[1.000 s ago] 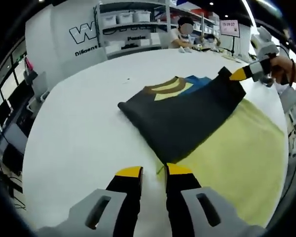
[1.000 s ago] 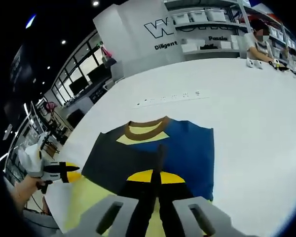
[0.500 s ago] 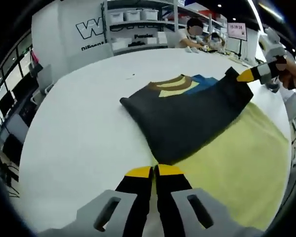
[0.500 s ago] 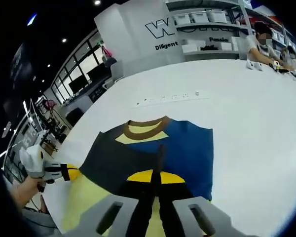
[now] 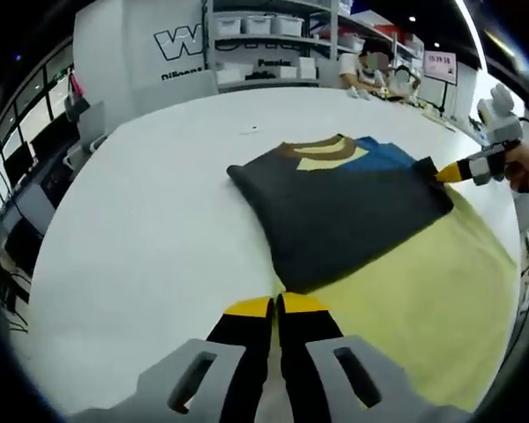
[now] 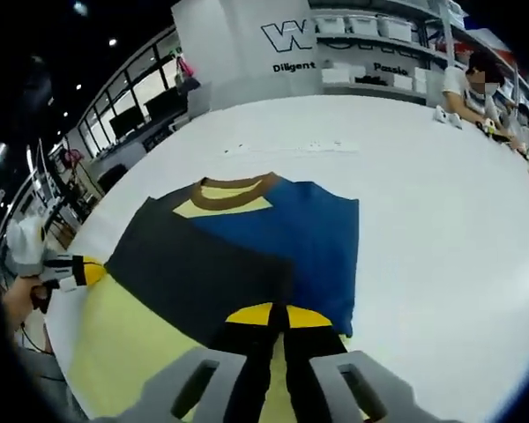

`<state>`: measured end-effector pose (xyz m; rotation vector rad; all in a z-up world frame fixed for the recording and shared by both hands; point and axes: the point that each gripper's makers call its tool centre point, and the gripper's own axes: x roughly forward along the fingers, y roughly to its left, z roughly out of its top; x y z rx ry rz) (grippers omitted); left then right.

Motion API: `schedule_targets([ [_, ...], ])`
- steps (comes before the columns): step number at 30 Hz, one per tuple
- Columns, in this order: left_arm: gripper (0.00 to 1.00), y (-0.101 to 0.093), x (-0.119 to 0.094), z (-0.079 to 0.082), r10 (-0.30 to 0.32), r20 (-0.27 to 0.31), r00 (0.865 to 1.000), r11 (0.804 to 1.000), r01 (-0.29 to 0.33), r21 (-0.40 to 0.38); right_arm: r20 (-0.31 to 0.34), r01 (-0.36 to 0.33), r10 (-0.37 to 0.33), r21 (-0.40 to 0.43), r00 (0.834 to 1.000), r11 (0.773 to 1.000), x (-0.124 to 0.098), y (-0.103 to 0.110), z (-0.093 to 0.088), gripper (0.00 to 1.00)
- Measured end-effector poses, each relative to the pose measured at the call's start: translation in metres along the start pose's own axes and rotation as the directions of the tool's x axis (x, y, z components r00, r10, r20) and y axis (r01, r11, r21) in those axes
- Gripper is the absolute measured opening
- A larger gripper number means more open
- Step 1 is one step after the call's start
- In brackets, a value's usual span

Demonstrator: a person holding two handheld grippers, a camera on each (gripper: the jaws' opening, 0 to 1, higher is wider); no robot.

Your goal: Fold the garment on the visible template until the final outline fits inside the template.

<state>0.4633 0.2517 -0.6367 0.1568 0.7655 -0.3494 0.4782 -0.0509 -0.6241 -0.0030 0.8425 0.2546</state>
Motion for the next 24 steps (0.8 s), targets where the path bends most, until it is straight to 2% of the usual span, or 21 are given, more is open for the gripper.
schedule_targets([
  [2, 0.03, 0.0, 0.0, 0.0, 0.001, 0.0, 1.0, 1.0, -0.001, 0.001, 0.002, 0.008, -0.008, 0.001, 1.0, 1.0, -0.001, -0.003, -0.002, 0.0],
  [5, 0.03, 0.0, 0.0, 0.0, 0.001, -0.009, 1.0, 1.0, 0.0, 0.023, 0.031, 0.02, -0.021, 0.049, 0.999, 0.999, -0.007, -0.006, 0.002, 0.01],
  [6, 0.03, 0.0, 0.0, 0.0, 0.001, -0.01, 1.0, 1.0, -0.001, 0.026, 0.057, 0.015, -0.019, 0.065, 0.998, 0.998, -0.009, -0.003, 0.007, 0.06],
  [8, 0.03, -0.001, 0.0, 0.0, 0.001, -0.013, 1.0, 1.0, 0.0, 0.031, 0.105, 0.005, -0.01, 0.047, 0.994, 0.999, -0.014, 0.005, 0.016, 0.14],
  [10, 0.03, -0.001, 0.0, 0.0, 0.003, -0.012, 1.0, 1.0, -0.002, 0.029, 0.157, -0.02, 0.021, -0.007, 0.987, 1.0, -0.015, 0.02, 0.025, 0.15],
  [11, 0.03, -0.001, 0.001, 0.0, 0.003, -0.012, 1.0, 1.0, -0.003, 0.027, 0.162, -0.032, 0.035, -0.025, 0.986, 0.999, -0.015, 0.026, 0.026, 0.16],
  [14, 0.03, -0.001, 0.0, 0.0, 0.0, -0.012, 1.0, 1.0, 0.0, 0.021, 0.125, -0.054, 0.06, -0.051, 0.99, 0.997, -0.012, 0.045, 0.017, 0.2],
  [17, 0.03, -0.001, 0.0, -0.001, -0.006, -0.014, 1.0, 1.0, 0.006, 0.007, 0.106, -0.045, 0.054, -0.086, 0.993, 0.995, -0.009, 0.054, 0.01, 0.24],
  [19, 0.03, -0.001, 0.001, -0.001, -0.009, -0.016, 1.0, 1.0, 0.009, 0.004, 0.089, -0.003, 0.016, -0.151, 0.996, 0.988, -0.008, 0.053, 0.005, 0.24],
  [24, 0.03, -0.001, 0.001, -0.001, -0.008, -0.017, 1.0, 1.0, 0.009, 0.005, 0.045, 0.06, -0.051, -0.226, 0.998, 0.972, -0.003, 0.046, -0.01, 0.19],
])
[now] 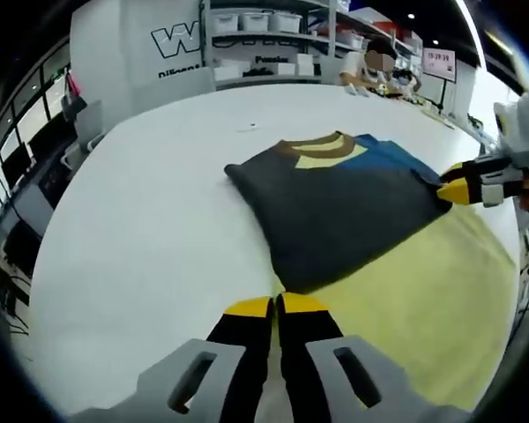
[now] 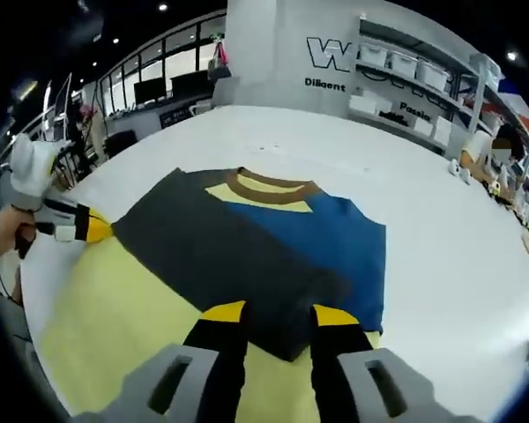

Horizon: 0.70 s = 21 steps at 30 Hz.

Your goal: Fold the garment on the visible template until the final outline fits inside the template.

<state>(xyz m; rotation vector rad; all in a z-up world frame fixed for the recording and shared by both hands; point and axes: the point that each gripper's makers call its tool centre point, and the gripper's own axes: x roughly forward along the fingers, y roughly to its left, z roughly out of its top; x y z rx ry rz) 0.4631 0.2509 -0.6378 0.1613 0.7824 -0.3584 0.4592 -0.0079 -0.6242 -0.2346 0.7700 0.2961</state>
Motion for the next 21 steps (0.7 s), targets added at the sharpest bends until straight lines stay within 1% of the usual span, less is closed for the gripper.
schedule_targets([
  [1, 0.03, 0.0, 0.0, 0.0, 0.004, 0.001, 1.0, 1.0, -0.004, -0.002, -0.005, 0.014, -0.014, -0.007, 1.0, 1.0, 0.001, -0.002, -0.002, 0.17],
  [2, 0.03, -0.001, 0.001, 0.001, 0.007, -0.003, 1.0, 0.999, -0.007, 0.049, -0.02, 0.029, -0.029, -0.007, 0.999, 1.0, 0.002, -0.005, -0.006, 0.13],
  [3, 0.03, -0.001, 0.001, 0.001, 0.009, -0.005, 1.0, 0.998, -0.009, 0.064, -0.043, 0.054, -0.055, -0.024, 0.998, 0.998, 0.002, -0.009, -0.011, 0.11],
  [4, 0.03, -0.002, 0.001, 0.001, 0.012, -0.007, 1.0, 0.998, -0.012, 0.069, -0.043, 0.071, -0.072, -0.027, 0.996, 0.997, 0.002, -0.012, -0.012, 0.08],
  [5, 0.03, -0.002, 0.0, 0.001, 0.013, -0.007, 1.0, 0.998, -0.012, 0.06, -0.04, 0.073, -0.074, -0.023, 0.996, 0.997, 0.002, -0.013, -0.012, 0.02],
  [6, 0.03, -0.001, 0.0, 0.001, 0.013, -0.009, 1.0, 0.998, -0.013, 0.056, -0.034, 0.08, -0.08, -0.004, 0.996, 0.997, 0.001, -0.015, -0.012, 0.0],
  [7, 0.03, 0.0, 0.0, 0.001, 0.015, -0.008, 1.0, 0.999, -0.014, 0.05, -0.018, 0.098, -0.098, 0.027, 0.995, 0.995, -0.001, -0.018, -0.011, 0.0],
  [9, 0.03, 0.0, 0.0, 0.001, 0.018, -0.006, 1.0, 0.999, -0.018, 0.036, 0.0, 0.11, -0.111, 0.102, 0.994, 0.989, -0.005, -0.021, -0.01, 0.0],
  [10, 0.03, 0.0, 0.0, 0.001, 0.02, -0.005, 1.0, 0.999, -0.019, 0.03, 0.004, 0.128, -0.129, 0.122, 0.992, 0.984, -0.007, -0.025, -0.011, 0.0],
  [11, 0.03, 0.0, 0.0, 0.001, 0.022, -0.003, 1.0, 0.999, -0.022, 0.025, -0.001, 0.137, -0.137, 0.103, 0.991, 0.985, -0.009, -0.027, -0.013, 0.0],
  [12, 0.03, 0.0, 0.0, 0.001, 0.023, -0.003, 1.0, 0.999, -0.023, 0.024, 0.006, 0.158, -0.159, 0.109, 0.987, 0.981, -0.011, -0.031, -0.014, 0.0],
  [13, 0.03, 0.0, 0.0, 0.001, 0.024, -0.003, 1.0, 0.999, -0.024, 0.025, 0.011, 0.162, -0.164, 0.118, 0.986, 0.98, -0.012, -0.032, -0.014, 0.0],
  [14, 0.03, 0.001, 0.0, 0.001, 0.025, -0.004, 1.0, 0.999, -0.025, 0.025, 0.018, 0.168, -0.173, 0.167, 0.985, 0.972, -0.013, -0.035, -0.017, 0.0],
  [15, 0.03, 0.001, 0.0, 0.001, 0.025, -0.004, 1.0, 0.999, -0.025, 0.024, 0.013, 0.171, -0.176, 0.179, 0.984, 0.969, -0.013, -0.036, -0.018, 0.0],
  [16, 0.03, 0.001, 0.0, 0.001, 0.024, -0.004, 1.0, 0.999, -0.024, 0.023, -0.015, 0.187, -0.188, 0.203, 0.982, 0.961, -0.015, -0.039, -0.025, 0.0],
  [17, 0.03, 0.001, 0.0, 0.001, 0.023, -0.005, 1.0, 0.999, -0.023, 0.022, -0.024, 0.19, -0.189, 0.219, 0.982, 0.957, -0.014, -0.041, -0.029, 0.0],
  [18, 0.03, 0.002, 0.0, 0.001, 0.021, -0.005, 1.0, 1.0, -0.021, 0.018, -0.028, 0.181, -0.18, 0.23, 0.983, 0.956, -0.014, -0.041, -0.032, 0.0],
  [19, 0.03, 0.001, 0.0, 0.0, 0.021, -0.005, 1.0, 1.0, -0.021, 0.015, -0.035, 0.172, -0.169, 0.261, 0.985, 0.95, -0.013, -0.039, -0.036, 0.0],
  [21, 0.03, 0.001, 0.0, 0.001, 0.02, -0.005, 1.0, 1.0, -0.02, 0.013, -0.036, 0.176, -0.173, 0.261, 0.984, 0.949, -0.014, -0.04, -0.038, 0.0],
])
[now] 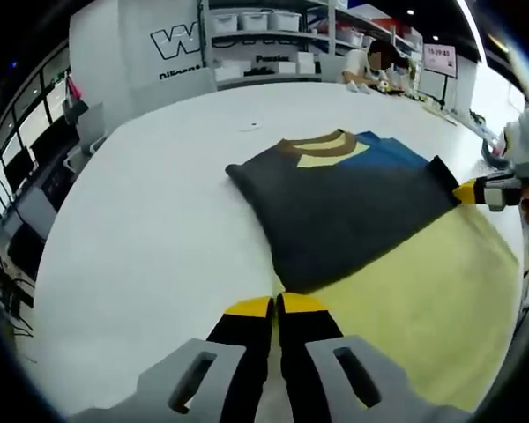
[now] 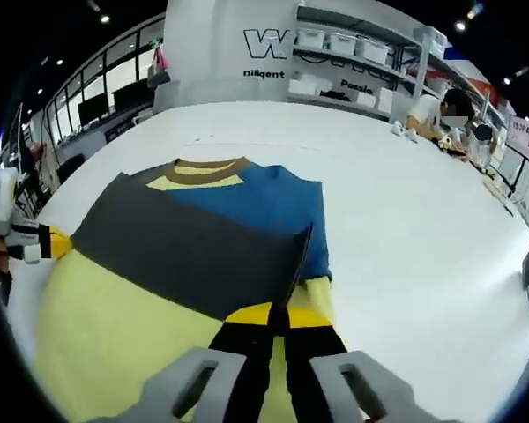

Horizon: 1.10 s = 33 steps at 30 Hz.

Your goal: Fold the garment on the visible template until the final outline fits inside the template.

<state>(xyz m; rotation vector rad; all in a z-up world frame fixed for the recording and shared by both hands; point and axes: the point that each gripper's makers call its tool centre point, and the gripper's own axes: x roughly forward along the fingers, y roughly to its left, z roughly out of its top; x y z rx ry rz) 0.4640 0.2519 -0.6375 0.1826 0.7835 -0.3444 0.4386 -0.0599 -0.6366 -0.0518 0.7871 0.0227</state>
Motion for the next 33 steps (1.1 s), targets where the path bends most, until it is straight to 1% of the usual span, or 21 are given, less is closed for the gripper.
schedule_targets([
  [7, 0.03, 0.002, 0.0, 0.0, 0.007, -0.002, 1.0, 1.0, -0.007, 0.0, -0.009, 0.0, 0.0, -0.009, 1.0, 1.0, -0.001, -0.001, -0.003, 0.0],
  [9, 0.03, 0.004, 0.0, 0.0, 0.011, -0.004, 1.0, 1.0, -0.011, -0.002, -0.016, 0.001, -0.001, -0.028, 1.0, 1.0, -0.001, -0.002, -0.005, 0.0],
  [11, 0.03, 0.008, -0.001, -0.001, 0.018, -0.007, 1.0, 1.0, -0.018, -0.002, -0.019, -0.003, 0.003, -0.019, 1.0, 1.0, -0.002, -0.002, -0.006, 0.0],
  [12, 0.03, 0.01, -0.001, -0.001, 0.02, -0.008, 1.0, 1.0, -0.02, -0.003, -0.029, -0.013, 0.013, 0.008, 0.999, 1.0, -0.003, 0.001, -0.009, 0.0],
  [13, 0.03, 0.012, -0.002, -0.001, 0.021, -0.011, 1.0, 1.0, -0.021, -0.005, -0.027, -0.025, 0.026, 0.03, 0.999, 0.999, -0.004, 0.004, -0.009, 0.0],
  [16, 0.03, 0.019, -0.003, -0.004, 0.027, -0.013, 1.0, 1.0, -0.028, -0.01, -0.035, -0.044, 0.045, 0.013, 0.998, 0.999, -0.007, 0.011, -0.011, 0.0],
  [27, 0.03, 0.045, -0.014, -0.016, 0.07, -0.031, 0.997, 0.997, -0.071, -0.034, -0.04, -0.108, 0.108, 0.011, 0.993, 0.994, -0.007, 0.032, -0.011, 0.0],
  [28, 0.03, 0.047, -0.015, -0.016, 0.073, -0.032, 0.997, 0.997, -0.074, -0.036, -0.05, -0.112, 0.113, 0.007, 0.992, 0.994, -0.007, 0.033, -0.013, 0.0],
  [29, 0.03, 0.049, -0.015, -0.017, 0.074, -0.033, 0.997, 0.996, -0.075, -0.038, -0.041, -0.112, 0.112, 0.005, 0.993, 0.994, -0.007, 0.033, -0.012, 0.0],
  [33, 0.03, 0.055, -0.017, -0.019, 0.079, -0.039, 0.996, 0.996, -0.08, -0.028, -0.047, -0.124, 0.124, 0.007, 0.991, 0.992, -0.007, 0.036, -0.013, 0.0],
])
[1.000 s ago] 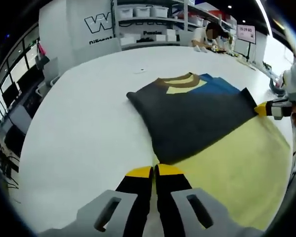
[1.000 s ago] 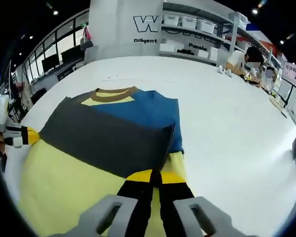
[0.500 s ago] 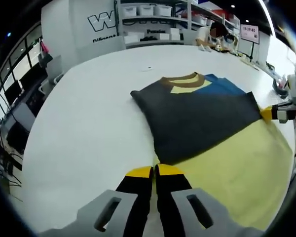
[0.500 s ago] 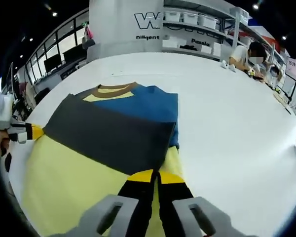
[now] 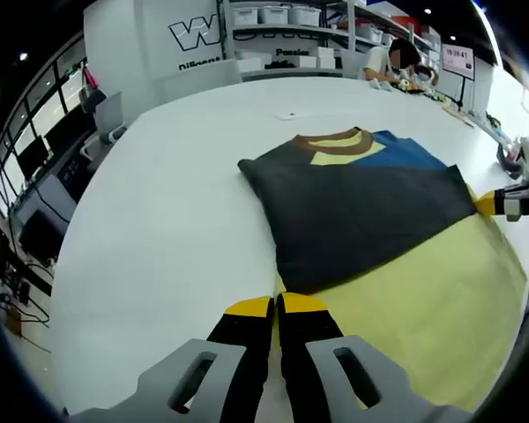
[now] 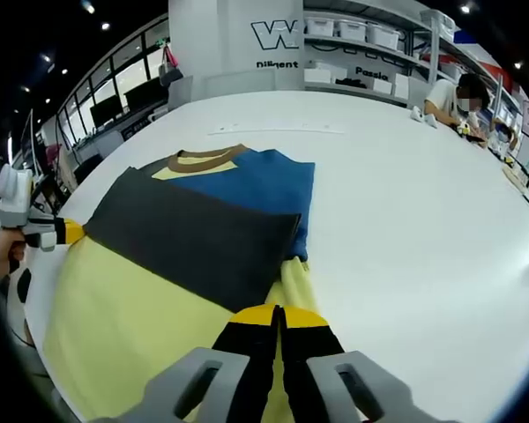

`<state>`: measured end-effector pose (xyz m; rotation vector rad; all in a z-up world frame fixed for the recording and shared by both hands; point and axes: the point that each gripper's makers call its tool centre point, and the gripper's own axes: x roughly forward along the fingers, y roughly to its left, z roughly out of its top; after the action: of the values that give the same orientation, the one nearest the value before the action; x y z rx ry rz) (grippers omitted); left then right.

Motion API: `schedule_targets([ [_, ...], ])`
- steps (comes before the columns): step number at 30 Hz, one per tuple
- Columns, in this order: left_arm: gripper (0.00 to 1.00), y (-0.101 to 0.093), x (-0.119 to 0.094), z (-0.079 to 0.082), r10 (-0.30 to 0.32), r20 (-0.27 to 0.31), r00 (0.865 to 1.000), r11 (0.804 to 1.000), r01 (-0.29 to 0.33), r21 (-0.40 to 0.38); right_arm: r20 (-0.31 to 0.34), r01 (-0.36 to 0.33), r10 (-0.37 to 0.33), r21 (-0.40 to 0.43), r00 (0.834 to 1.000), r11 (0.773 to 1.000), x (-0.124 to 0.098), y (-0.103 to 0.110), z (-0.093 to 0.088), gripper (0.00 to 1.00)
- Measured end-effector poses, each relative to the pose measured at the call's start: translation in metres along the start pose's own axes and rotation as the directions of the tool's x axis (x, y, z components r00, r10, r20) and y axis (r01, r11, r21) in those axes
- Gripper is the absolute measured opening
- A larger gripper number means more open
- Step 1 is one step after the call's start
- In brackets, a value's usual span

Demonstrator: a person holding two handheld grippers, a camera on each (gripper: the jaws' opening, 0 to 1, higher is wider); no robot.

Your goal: Fold the garment on the visible template until the final outline fits inside the template.

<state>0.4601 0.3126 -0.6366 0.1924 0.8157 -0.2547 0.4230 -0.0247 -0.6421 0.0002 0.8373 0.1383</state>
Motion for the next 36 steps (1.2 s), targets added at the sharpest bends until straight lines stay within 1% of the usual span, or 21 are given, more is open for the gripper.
schedule_targets([
  [3, 0.03, 0.003, -0.001, -0.001, 0.0, 0.001, 1.0, 1.0, 0.0, 0.007, 0.002, -0.027, 0.027, 0.003, 1.0, 1.0, 0.0, 0.006, 0.0, 0.0],
  [6, 0.03, 0.005, -0.001, -0.002, 0.006, -0.003, 1.0, 1.0, -0.006, -0.01, 0.0, -0.044, 0.044, -0.001, 0.999, 0.999, 0.0, 0.01, 0.0, 0.0],
  [13, 0.03, 0.014, -0.003, -0.004, 0.035, -0.013, 0.999, 0.999, -0.035, -0.007, -0.001, -0.081, 0.081, -0.004, 0.997, 0.997, 0.0, 0.02, 0.0, 0.01],
  [14, 0.03, 0.016, -0.003, -0.005, 0.042, -0.018, 0.999, 0.999, -0.042, -0.005, 0.003, -0.09, 0.09, 0.004, 0.996, 0.996, 0.0, 0.022, 0.001, 0.02],
  [15, 0.03, 0.017, -0.004, -0.005, 0.047, -0.021, 0.999, 0.999, -0.047, -0.004, 0.018, -0.118, 0.117, 0.047, 0.993, 0.992, 0.0, 0.028, 0.002, 0.03],
  [17, 0.03, 0.018, -0.004, -0.005, 0.051, -0.02, 0.999, 0.999, -0.051, 0.011, 0.031, -0.122, 0.121, 0.048, 0.992, 0.991, -0.002, 0.027, 0.005, 0.03],
  [18, 0.05, 0.018, -0.005, -0.004, 0.046, -0.007, 0.999, 0.999, -0.046, 0.014, 0.04, -0.123, 0.121, 0.047, 0.992, 0.991, -0.003, 0.027, 0.008, 0.04],
  [19, 0.06, 0.017, -0.007, -0.005, 0.045, -0.007, 0.999, 0.999, -0.045, 0.018, 0.055, -0.131, 0.129, 0.051, 0.99, 0.99, -0.005, 0.028, 0.012, 0.05],
  [20, 0.1, 0.017, -0.008, -0.004, 0.042, -0.003, 0.999, 0.999, -0.042, 0.033, 0.077, -0.143, 0.138, 0.058, 0.987, 0.988, -0.006, 0.03, 0.017, 0.07],
  [22, 0.18, 0.019, -0.012, -0.003, 0.05, 0.01, 0.999, 0.998, -0.05, 0.026, 0.091, -0.153, 0.147, 0.06, 0.985, 0.986, -0.01, 0.031, 0.023, 0.11],
  [24, 0.25, 0.018, -0.014, -0.003, 0.026, 0.015, 1.0, 1.0, -0.026, -0.014, 0.112, -0.167, 0.159, 0.06, 0.981, 0.984, -0.012, 0.033, 0.03, 0.17],
  [25, 0.27, 0.019, -0.016, -0.002, 0.022, 0.019, 1.0, 0.999, -0.022, -0.031, 0.113, -0.17, 0.163, 0.056, 0.98, 0.984, -0.013, 0.034, 0.032, 0.21],
  [26, 0.29, 0.016, -0.018, 0.004, 0.0, 0.055, 0.998, 0.998, 0.003, -0.056, 0.113, -0.174, 0.168, 0.051, 0.979, 0.983, -0.015, 0.036, 0.034, 0.24],
  [27, 0.3, 0.015, -0.021, 0.007, -0.006, 0.078, 0.997, 0.996, 0.013, -0.085, 0.125, -0.187, 0.18, 0.045, 0.976, 0.981, -0.017, 0.039, 0.037, 0.28],
  [28, 0.32, 0.015, -0.024, 0.009, -0.009, 0.092, 0.996, 0.995, 0.019, -0.102, 0.132, -0.197, 0.191, 0.04, 0.973, 0.98, -0.019, 0.041, 0.039, 0.3],
  [29, 0.34, 0.014, -0.027, 0.011, -0.021, 0.104, 0.994, 0.994, 0.032, -0.103, 0.133, -0.204, 0.198, 0.033, 0.971, 0.978, -0.021, 0.043, 0.04, 0.33],
  [31, 0.36, 0.014, -0.032, 0.011, -0.019, 0.097, 0.995, 0.993, 0.03, -0.114, 0.132, -0.21, 0.205, 0.022, 0.97, 0.978, -0.024, 0.045, 0.04, 0.38],
  [34, 0.4, 0.01, -0.044, 0.014, -0.016, 0.118, 0.993, 0.994, 0.029, -0.106, 0.134, -0.221, 0.221, -0.011, 0.966, 0.975, -0.031, 0.049, 0.041, 0.46],
  [36, 0.45, 0.007, -0.047, 0.014, -0.025, 0.119, 0.993, 0.994, 0.037, -0.103, 0.137, -0.233, 0.234, -0.023, 0.963, 0.972, -0.035, 0.052, 0.041, 0.51],
])
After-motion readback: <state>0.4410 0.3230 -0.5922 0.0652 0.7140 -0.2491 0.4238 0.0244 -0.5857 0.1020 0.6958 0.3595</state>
